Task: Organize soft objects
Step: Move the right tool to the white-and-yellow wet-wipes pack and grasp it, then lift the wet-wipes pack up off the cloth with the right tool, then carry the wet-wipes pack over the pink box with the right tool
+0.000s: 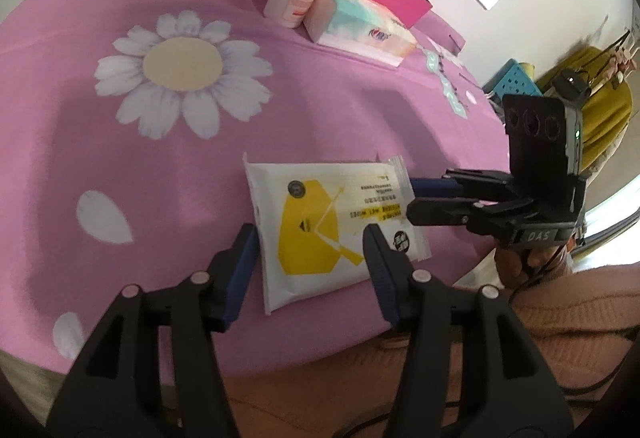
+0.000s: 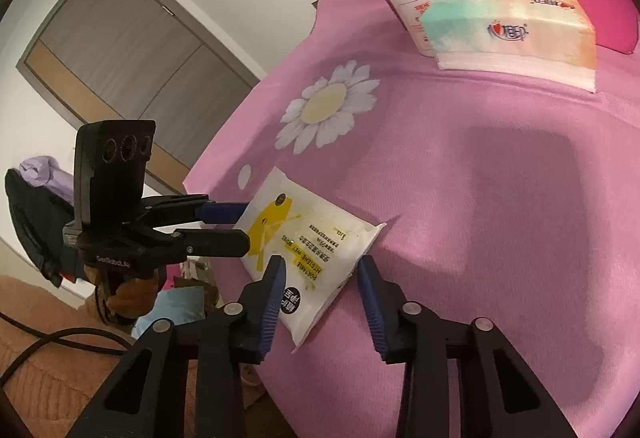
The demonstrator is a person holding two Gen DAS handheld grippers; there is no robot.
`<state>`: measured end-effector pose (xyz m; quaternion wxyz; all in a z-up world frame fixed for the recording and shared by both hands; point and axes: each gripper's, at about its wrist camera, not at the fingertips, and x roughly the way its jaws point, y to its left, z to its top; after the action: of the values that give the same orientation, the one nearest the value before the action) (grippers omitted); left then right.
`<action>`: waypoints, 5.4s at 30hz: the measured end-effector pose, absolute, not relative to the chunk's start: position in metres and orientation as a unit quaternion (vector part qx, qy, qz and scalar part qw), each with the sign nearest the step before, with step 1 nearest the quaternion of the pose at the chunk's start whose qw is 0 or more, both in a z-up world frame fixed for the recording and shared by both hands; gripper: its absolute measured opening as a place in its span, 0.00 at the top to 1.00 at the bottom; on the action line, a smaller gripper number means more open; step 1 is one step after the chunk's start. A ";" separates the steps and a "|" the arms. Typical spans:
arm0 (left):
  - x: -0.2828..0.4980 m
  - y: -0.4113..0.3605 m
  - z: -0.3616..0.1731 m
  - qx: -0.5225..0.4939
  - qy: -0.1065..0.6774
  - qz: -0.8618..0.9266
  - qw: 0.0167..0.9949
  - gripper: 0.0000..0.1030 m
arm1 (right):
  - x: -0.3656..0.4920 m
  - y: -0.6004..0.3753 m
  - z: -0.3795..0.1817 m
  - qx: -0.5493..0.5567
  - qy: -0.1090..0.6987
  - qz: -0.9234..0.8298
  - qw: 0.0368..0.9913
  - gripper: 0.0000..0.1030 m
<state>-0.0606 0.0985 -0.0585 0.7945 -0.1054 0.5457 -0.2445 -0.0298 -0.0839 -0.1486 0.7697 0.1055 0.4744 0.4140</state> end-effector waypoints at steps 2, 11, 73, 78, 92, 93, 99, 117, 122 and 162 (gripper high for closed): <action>-0.056 0.095 -0.059 -0.110 0.546 -0.248 0.793 0.46 | -0.030 -0.089 -0.148 0.109 0.473 0.407 0.774 0.71; -0.025 0.054 -0.056 -0.088 0.534 -0.269 0.797 0.46 | -0.024 -0.127 -0.136 0.135 0.455 0.359 0.804 0.73; 0.013 0.002 -0.031 -0.018 0.502 -0.237 0.832 0.59 | -0.015 -0.160 -0.117 0.104 0.413 0.266 0.865 0.73; 0.016 0.002 -0.026 -0.020 0.497 -0.235 0.835 0.59 | -0.014 -0.160 -0.110 0.102 0.403 0.267 0.870 0.73; 0.025 -0.002 -0.010 -0.022 0.479 -0.240 0.844 0.59 | -0.011 -0.162 -0.096 0.100 0.380 0.262 0.881 0.73; 0.026 -0.002 -0.009 -0.023 0.479 -0.240 0.844 0.59 | -0.011 -0.163 -0.095 0.100 0.380 0.263 0.881 0.73; 0.028 -0.004 -0.008 -0.023 0.477 -0.240 0.845 0.59 | -0.010 -0.166 -0.089 0.099 0.373 0.262 0.885 0.73; 0.028 -0.005 0.000 -0.027 0.469 -0.234 0.851 0.59 | -0.006 -0.168 -0.077 0.091 0.358 0.266 0.890 0.73; 0.027 -0.006 0.003 -0.027 0.465 -0.232 0.854 0.59 | -0.006 -0.169 -0.076 0.092 0.355 0.266 0.892 0.73; 0.033 -0.013 0.015 -0.019 0.445 -0.226 0.866 0.59 | 0.004 -0.174 -0.067 0.093 0.340 0.266 0.897 0.73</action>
<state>0.0335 -0.0133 0.0147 0.8661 -0.0194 0.4453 -0.2261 0.0037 -0.1740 -0.0669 0.8974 0.0933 0.3396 0.2658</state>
